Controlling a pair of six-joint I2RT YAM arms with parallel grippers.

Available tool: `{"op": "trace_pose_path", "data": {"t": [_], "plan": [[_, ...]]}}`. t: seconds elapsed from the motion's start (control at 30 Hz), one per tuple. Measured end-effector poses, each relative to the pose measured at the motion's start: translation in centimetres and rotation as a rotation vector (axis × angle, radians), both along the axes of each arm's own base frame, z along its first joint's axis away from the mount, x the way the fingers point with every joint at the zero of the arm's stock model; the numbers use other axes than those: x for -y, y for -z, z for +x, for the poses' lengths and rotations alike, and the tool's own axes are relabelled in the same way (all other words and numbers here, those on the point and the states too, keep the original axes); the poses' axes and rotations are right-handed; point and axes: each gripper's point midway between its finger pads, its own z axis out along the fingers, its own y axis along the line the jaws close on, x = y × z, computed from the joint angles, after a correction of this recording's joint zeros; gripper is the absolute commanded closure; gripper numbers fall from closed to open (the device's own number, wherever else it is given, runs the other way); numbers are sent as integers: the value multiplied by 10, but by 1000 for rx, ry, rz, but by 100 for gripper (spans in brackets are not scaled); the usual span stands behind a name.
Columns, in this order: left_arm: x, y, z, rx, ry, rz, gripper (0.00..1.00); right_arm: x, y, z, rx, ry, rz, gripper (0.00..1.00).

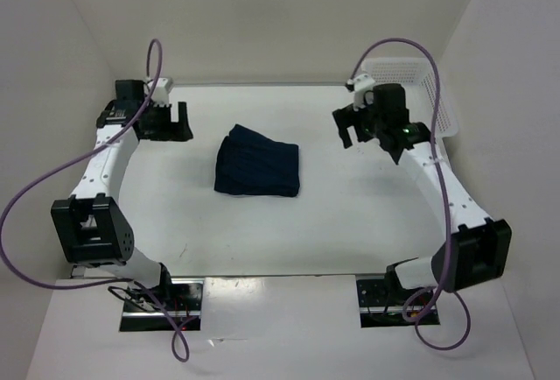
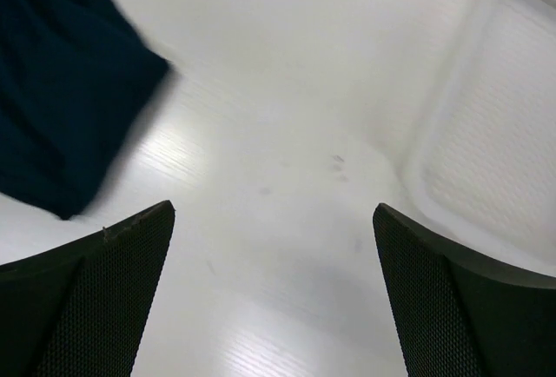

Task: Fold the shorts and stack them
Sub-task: Fold the shorts

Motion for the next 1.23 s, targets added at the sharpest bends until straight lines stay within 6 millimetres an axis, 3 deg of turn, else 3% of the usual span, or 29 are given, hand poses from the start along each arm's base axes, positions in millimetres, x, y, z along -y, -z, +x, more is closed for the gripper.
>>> {"op": "trace_pose_path", "data": {"t": [0.13, 0.27, 0.43, 0.53, 0.77, 1.23], "plan": [[-35, 26, -21, -51, -91, -23, 0, 62, 6, -14, 15, 166, -41, 0], [-42, 41, -38, -81, -119, -27, 0, 105, -11, -27, 83, 289, -45, 0], [-39, 22, -45, -5, -114, -14, 0, 138, -56, -49, 243, 388, -11, 0], [-40, 7, -50, 46, -121, 2, 0, 154, -70, -72, 322, 444, 28, 0], [-41, -3, -56, 92, -132, 19, 0, 152, -63, -109, 368, 456, 116, 0], [-39, -10, -67, 136, -134, 27, 0, 138, -49, -122, 347, 411, 172, 0]]}}
